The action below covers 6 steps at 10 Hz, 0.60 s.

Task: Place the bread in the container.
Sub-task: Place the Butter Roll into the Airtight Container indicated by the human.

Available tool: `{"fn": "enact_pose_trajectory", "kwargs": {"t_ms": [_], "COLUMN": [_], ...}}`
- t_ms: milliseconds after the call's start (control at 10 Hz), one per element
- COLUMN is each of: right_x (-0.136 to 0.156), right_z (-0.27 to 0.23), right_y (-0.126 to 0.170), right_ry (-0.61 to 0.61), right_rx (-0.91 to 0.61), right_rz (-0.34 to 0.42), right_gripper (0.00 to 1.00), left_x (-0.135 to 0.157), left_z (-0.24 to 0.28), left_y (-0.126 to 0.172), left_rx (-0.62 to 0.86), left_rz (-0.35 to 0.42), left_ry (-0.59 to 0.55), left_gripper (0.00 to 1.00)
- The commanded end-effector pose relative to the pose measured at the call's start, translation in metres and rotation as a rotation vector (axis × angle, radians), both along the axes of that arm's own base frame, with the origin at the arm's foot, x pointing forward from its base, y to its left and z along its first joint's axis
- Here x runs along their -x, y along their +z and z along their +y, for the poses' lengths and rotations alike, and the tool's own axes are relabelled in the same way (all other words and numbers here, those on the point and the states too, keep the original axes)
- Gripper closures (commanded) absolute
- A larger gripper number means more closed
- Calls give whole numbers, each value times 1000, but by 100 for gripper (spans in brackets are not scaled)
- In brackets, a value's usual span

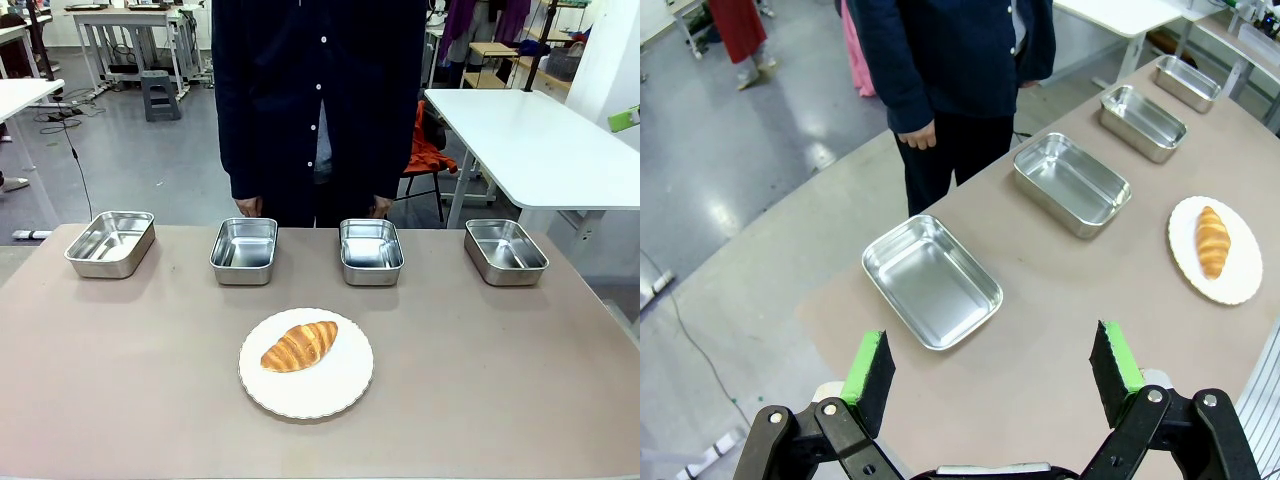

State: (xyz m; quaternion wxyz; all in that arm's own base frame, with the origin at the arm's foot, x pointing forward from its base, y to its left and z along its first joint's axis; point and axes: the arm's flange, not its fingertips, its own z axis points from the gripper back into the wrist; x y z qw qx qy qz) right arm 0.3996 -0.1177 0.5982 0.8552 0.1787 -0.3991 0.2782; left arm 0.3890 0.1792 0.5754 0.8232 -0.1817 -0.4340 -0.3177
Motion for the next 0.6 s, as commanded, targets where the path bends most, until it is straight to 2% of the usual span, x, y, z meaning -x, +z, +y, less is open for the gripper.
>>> {"fn": "enact_pose_trajectory", "kwargs": {"t_ms": [0, 500], "right_x": [0, 0], "right_z": [1, 1], "right_y": [0, 0], "right_ry": [5, 5], "right_rx": [-12, -12], "right_rz": [-6, -6], "right_gripper": [0, 0], "left_x": [0, 0], "left_z": [0, 0], "left_y": [0, 0], "left_rx": [0, 0], "left_rz": [-1, -1], "left_ry": [-1, -1], "left_gripper": [0, 0]}}
